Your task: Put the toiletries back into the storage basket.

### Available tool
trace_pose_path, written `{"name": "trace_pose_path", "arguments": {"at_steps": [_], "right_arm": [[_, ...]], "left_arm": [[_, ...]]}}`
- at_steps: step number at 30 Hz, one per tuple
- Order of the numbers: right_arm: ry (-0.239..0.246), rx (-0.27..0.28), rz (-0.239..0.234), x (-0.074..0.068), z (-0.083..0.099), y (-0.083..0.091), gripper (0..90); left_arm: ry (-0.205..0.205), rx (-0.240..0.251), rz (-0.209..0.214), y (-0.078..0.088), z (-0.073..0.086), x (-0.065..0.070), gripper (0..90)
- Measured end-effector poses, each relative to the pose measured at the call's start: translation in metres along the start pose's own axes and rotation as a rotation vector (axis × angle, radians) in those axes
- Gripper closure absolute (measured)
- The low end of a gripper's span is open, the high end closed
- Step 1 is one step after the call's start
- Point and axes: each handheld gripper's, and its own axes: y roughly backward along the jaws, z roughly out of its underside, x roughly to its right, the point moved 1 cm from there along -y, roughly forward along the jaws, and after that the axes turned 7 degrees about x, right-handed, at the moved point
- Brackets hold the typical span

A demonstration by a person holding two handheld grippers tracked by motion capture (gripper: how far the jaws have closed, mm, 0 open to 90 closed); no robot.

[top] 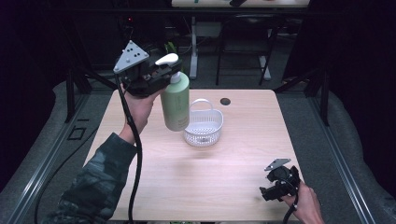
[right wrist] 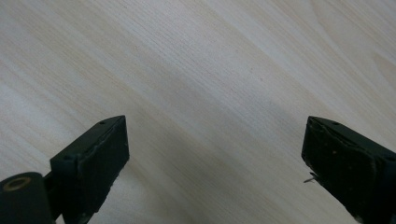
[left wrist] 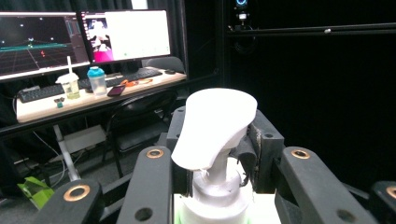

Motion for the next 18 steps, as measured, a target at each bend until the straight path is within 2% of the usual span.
{"name": "trace_pose_path", "arguments": {"at_steps": [18], "right_arm": [[-0.005, 0.006, -0.002, 0.000, 0.000, 0.001, 7.0]], "left_arm": [[-0.002, -0.001, 0.010, -0.021, -0.005, 0.003, 67.2]]}}
